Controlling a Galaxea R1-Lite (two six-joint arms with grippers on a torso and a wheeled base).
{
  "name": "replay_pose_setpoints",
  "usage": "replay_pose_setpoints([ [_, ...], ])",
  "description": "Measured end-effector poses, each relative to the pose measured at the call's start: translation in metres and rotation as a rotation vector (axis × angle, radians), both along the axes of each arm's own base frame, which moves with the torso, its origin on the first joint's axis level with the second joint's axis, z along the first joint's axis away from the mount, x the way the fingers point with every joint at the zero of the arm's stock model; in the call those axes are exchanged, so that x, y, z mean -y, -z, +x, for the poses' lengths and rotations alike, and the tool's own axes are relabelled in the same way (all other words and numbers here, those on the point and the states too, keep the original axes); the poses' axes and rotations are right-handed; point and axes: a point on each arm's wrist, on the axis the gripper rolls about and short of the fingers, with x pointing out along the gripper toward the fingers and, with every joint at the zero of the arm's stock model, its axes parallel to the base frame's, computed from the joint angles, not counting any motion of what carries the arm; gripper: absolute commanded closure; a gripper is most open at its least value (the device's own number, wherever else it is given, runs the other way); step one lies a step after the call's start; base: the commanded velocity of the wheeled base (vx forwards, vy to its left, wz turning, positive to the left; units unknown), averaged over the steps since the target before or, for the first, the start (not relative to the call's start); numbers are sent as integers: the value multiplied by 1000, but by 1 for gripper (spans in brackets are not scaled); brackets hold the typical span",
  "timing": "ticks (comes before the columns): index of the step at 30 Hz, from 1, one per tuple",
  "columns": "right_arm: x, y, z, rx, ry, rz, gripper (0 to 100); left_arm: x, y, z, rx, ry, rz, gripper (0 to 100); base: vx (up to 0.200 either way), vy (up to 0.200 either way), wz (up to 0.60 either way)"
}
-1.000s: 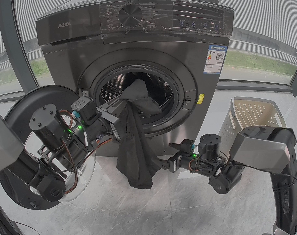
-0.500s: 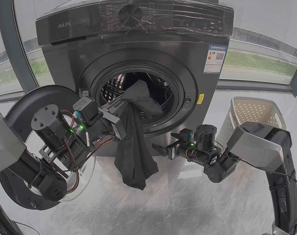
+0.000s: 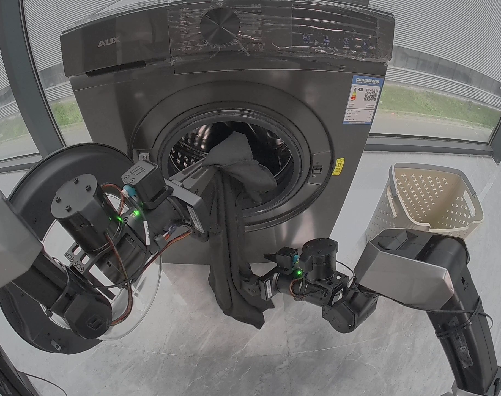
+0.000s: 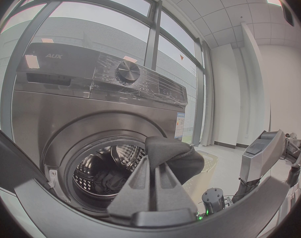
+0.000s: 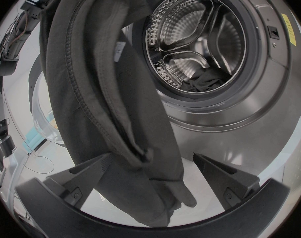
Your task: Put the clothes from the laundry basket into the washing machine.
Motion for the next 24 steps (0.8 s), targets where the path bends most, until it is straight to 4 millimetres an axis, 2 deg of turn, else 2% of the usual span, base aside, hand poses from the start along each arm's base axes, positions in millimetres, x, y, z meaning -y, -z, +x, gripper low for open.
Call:
replay_pose_setpoints([
  [4,-11,0,-7,0,-27,6,0,0,0,0,0,0,0,100,0,0,0],
  [16,-33,-9,-10,32,-102,85,0,0,1,-1,-3,0,1,100,0,0,0],
  [24,-41,-13,-10,32,-148,131,0,-1,2,-1,-7,-2,4,100,0,0,0],
])
